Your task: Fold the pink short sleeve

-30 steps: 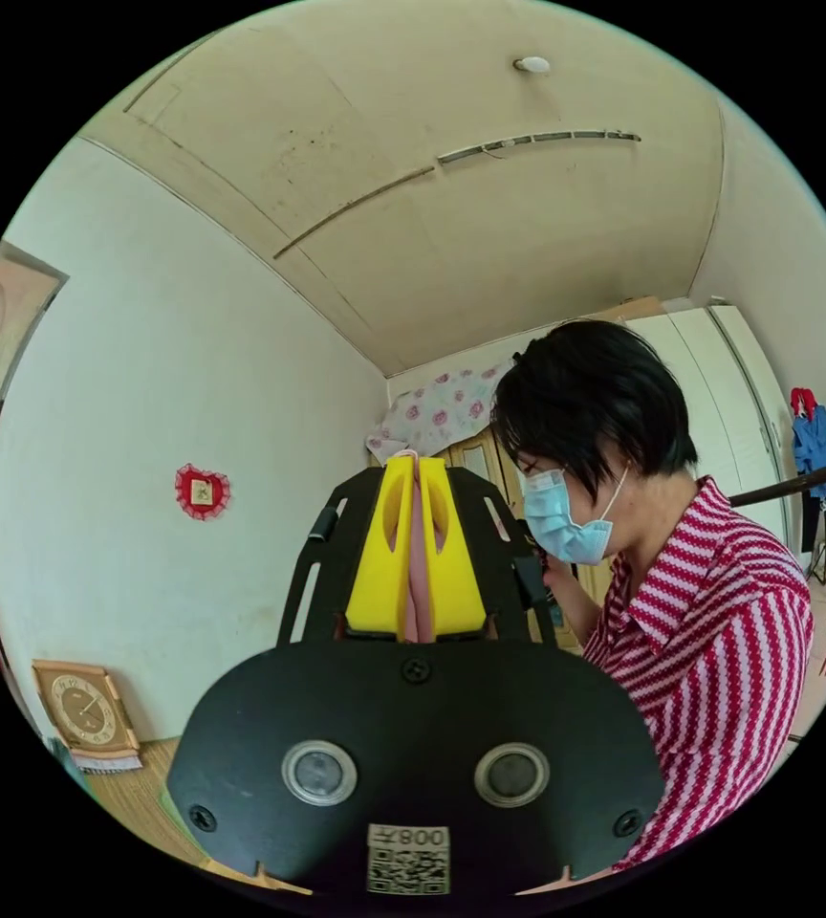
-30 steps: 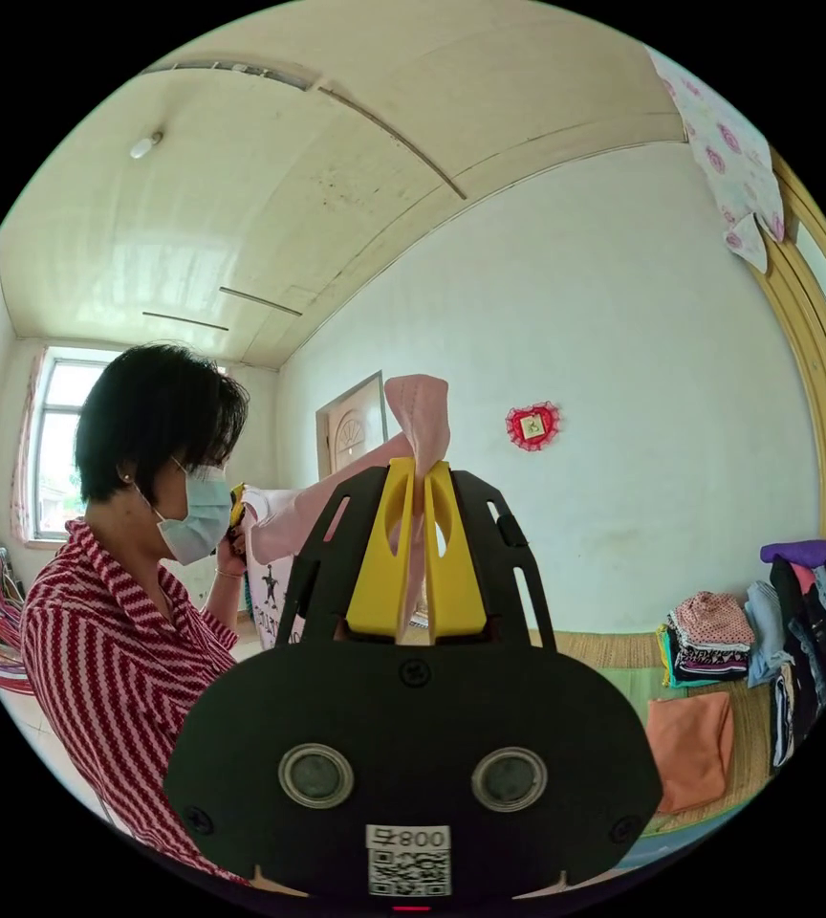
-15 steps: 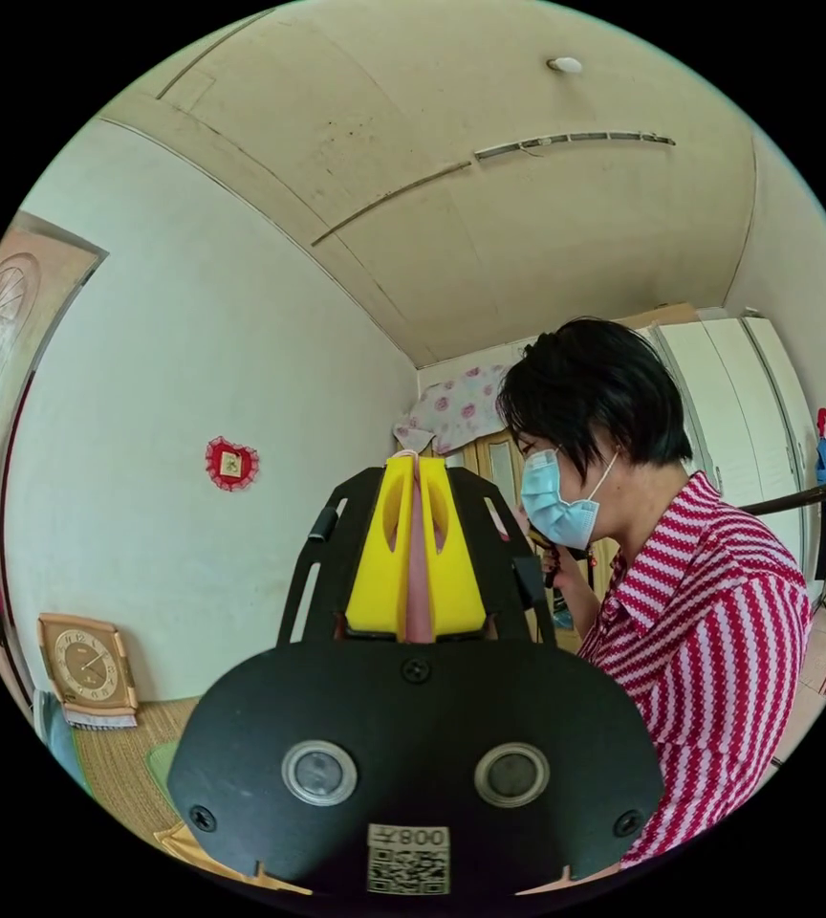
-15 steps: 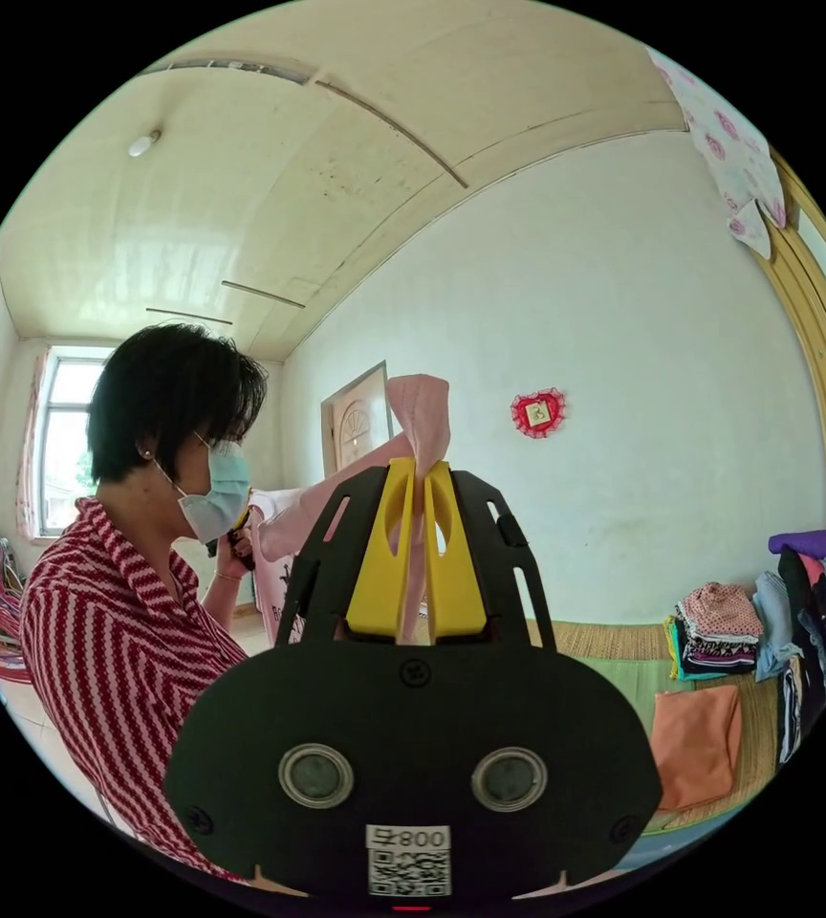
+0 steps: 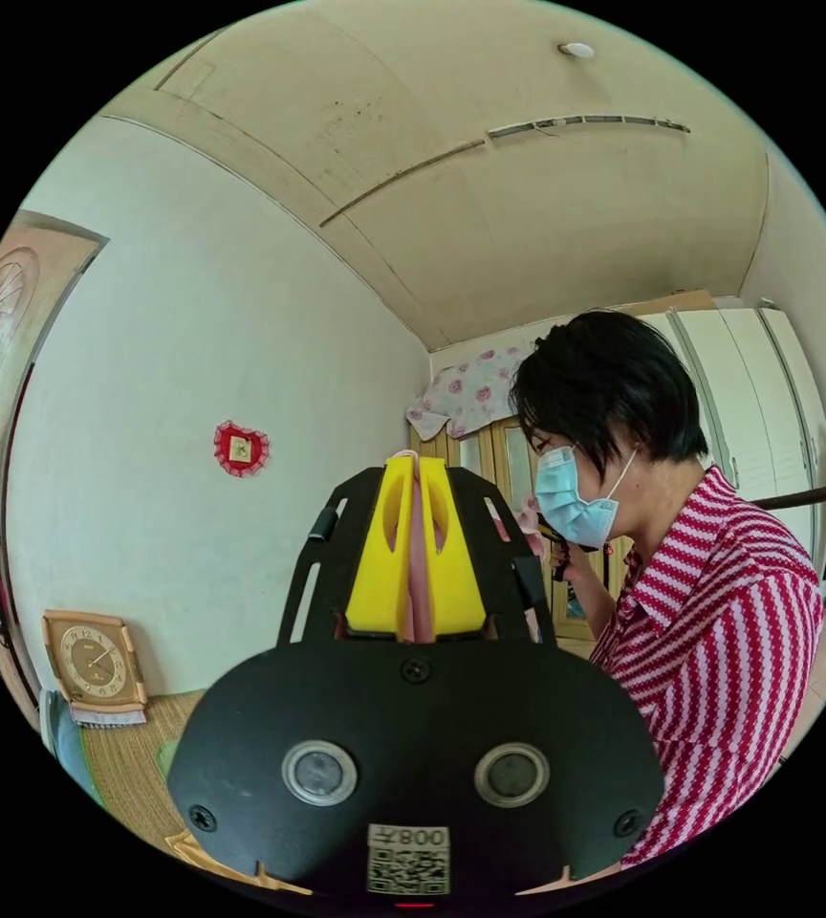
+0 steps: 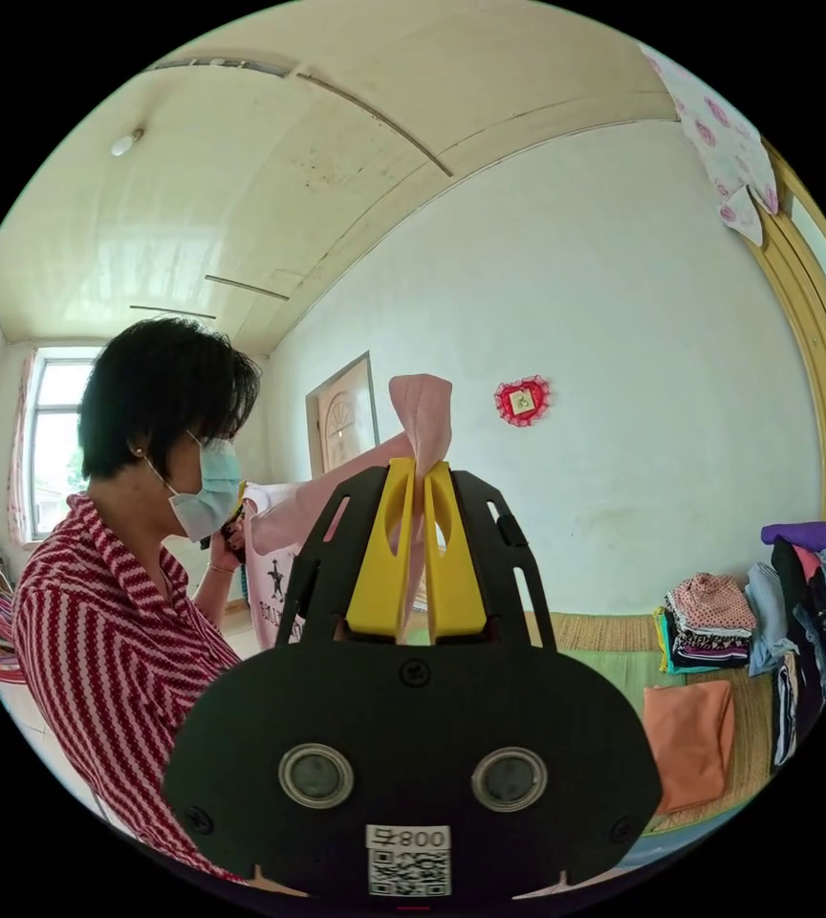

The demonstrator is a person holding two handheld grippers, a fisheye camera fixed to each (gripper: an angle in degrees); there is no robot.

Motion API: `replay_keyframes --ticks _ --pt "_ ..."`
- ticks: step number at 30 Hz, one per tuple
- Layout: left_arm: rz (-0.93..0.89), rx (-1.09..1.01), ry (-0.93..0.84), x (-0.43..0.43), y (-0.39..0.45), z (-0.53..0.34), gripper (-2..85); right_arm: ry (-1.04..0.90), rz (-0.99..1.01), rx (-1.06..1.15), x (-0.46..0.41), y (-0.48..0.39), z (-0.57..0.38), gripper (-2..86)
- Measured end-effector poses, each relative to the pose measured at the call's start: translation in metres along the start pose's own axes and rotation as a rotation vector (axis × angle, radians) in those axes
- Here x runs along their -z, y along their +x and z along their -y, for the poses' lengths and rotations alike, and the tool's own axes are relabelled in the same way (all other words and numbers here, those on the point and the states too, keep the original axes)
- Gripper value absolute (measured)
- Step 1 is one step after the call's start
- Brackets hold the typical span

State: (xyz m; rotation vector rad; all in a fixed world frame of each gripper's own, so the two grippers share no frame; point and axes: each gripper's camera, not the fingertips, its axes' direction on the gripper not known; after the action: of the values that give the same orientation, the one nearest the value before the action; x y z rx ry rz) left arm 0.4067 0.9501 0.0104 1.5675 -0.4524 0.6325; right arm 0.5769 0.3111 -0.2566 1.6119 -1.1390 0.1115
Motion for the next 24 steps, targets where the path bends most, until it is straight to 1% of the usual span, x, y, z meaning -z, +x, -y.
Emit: replay_keyframes --ticks 2,6,8,12,13,14,15,16,17,18,19,20,22,24 --pt "0.031 0.025 -0.051 -0.034 -0.028 0.019 0.7 -0.028 -0.024 -0.008 -0.023 0.009 -0.012 1.0" --pt "0.07 0.082 -0.139 -0.099 -0.085 0.043 0.8 -0.12 -0.08 -0.057 -0.099 0.056 -0.043 0.9" --pt "0.119 0.147 -0.229 -0.151 -0.135 0.051 0.8 -0.165 -0.096 -0.1 -0.14 0.088 -0.06 0.9" --pt "0.189 0.294 -0.376 -0.235 -0.217 0.042 1.0 -0.323 -0.129 -0.232 -0.254 0.182 -0.121 1.1" --pt "0.21 0.345 -0.432 -0.263 -0.245 0.034 1.2 -0.383 -0.151 -0.271 -0.29 0.211 -0.145 1.2" --pt "0.235 0.388 -0.5 -0.293 -0.272 0.025 1.5 -0.418 -0.164 -0.297 -0.309 0.227 -0.16 1.2" --pt "0.247 0.418 -0.541 -0.308 -0.287 0.018 1.7 -0.478 -0.176 -0.365 -0.344 0.26 -0.191 1.2" --pt "0.262 0.493 -0.602 -0.334 -0.314 0.004 2.1 -0.551 -0.183 -0.43 -0.379 0.295 -0.229 1.3" --pt "0.263 0.551 -0.668 -0.36 -0.337 -0.013 2.7 -0.592 -0.199 -0.473 -0.395 0.312 -0.251 1.4" --pt "0.273 0.589 -0.713 -0.371 -0.348 -0.023 3.3 -0.652 -0.227 -0.567 -0.423 0.345 -0.299 1.5" --pt "0.3 0.673 -0.78 -0.391 -0.366 -0.043 4.4 -0.719 -0.236 -0.654 -0.445 0.373 -0.35 1.8" --pt "0.285 0.741 -0.841 -0.407 -0.38 -0.061 5.3 -0.748 -0.253 -0.701 -0.454 0.385 -0.376 1.9" --pt "0.323 0.822 -0.92 -0.422 -0.394 -0.083 6.3 -0.827 -0.32 -0.851 -0.469 0.417 -0.474 2.6" --pt "0.285 0.873 -0.973 -0.434 -0.401 -0.097 6.7 -0.88 -0.351 -0.935 -0.471 0.43 -0.537 3.2"
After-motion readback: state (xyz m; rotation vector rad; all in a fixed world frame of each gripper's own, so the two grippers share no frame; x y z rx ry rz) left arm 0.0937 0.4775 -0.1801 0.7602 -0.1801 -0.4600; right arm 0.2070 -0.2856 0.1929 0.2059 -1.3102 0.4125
